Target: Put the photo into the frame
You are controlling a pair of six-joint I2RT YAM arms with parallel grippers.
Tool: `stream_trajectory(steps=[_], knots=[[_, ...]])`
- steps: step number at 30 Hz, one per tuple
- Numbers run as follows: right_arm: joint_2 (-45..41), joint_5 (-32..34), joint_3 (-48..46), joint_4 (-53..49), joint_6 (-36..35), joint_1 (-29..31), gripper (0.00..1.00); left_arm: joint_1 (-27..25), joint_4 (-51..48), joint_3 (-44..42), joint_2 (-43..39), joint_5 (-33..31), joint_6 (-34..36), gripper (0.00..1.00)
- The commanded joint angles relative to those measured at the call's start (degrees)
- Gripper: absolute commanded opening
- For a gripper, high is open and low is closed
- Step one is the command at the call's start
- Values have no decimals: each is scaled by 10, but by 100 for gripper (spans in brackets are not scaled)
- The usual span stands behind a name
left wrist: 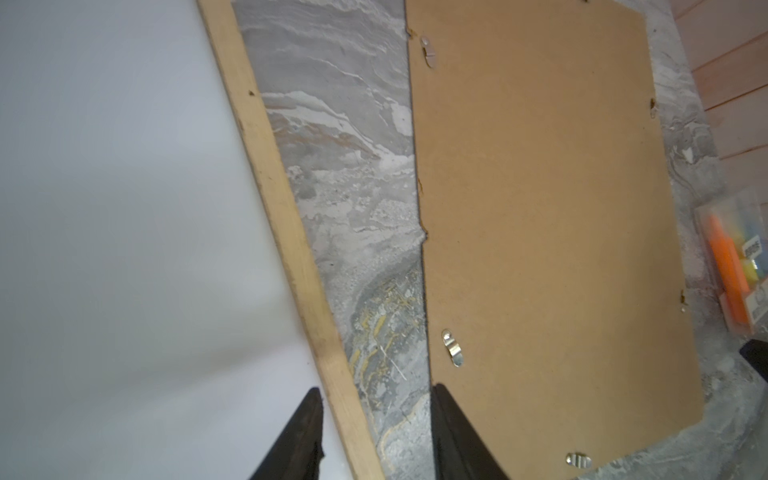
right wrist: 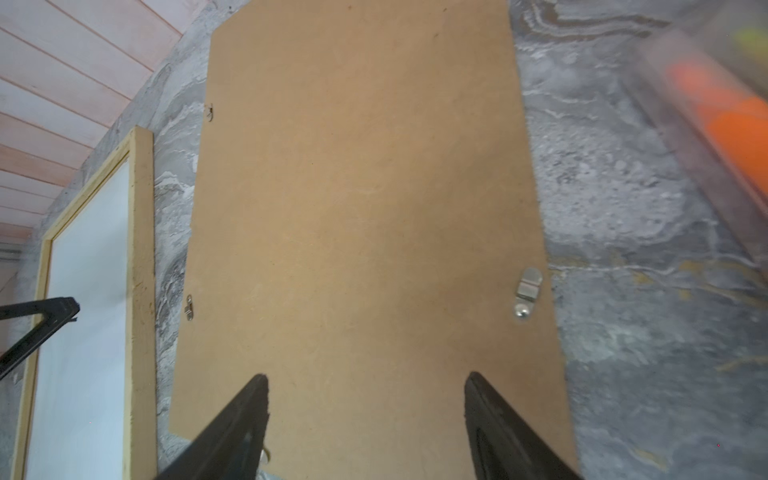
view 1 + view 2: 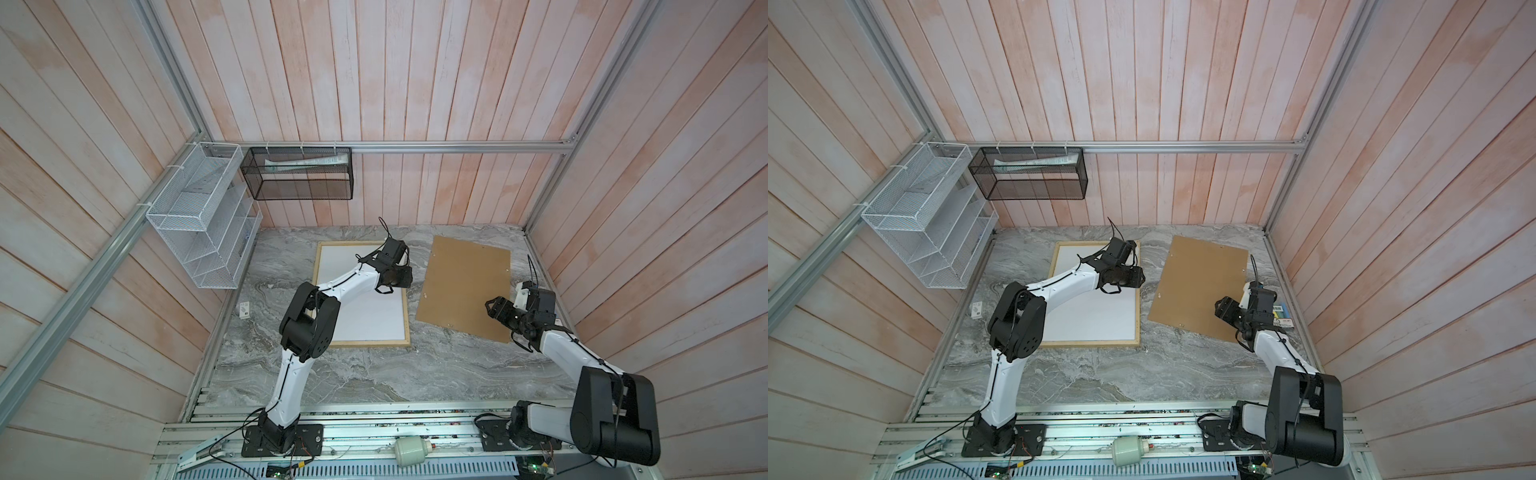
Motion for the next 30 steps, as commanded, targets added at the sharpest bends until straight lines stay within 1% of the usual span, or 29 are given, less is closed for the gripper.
stream_trajectory(steps=[1,3,9,14,17,21,26,30], knots=[[12,33,-3,-27,-20,-18,76,-13,-27,31,22,-2,-9,45],[22,35,1,-27,-23,-26,76,-19,-39,44,34,-4,-10,45],[44,69,10,-44,-29,-36,77,-28,-57,56,54,3,-8,45],[39,64,6,-48,-35,-53,77,-37,-48,44,54,17,-9,45],[38,64,5,-48,-32,-59,79,-43,-43,41,55,21,-10,45],[53,58,12,-56,-34,-63,79,-47,-45,42,60,19,-18,45],[82,20,20,-54,-35,-63,79,-48,-42,39,64,19,-28,45],[93,6,22,-49,-36,-63,78,-50,-45,45,76,28,-29,45]])
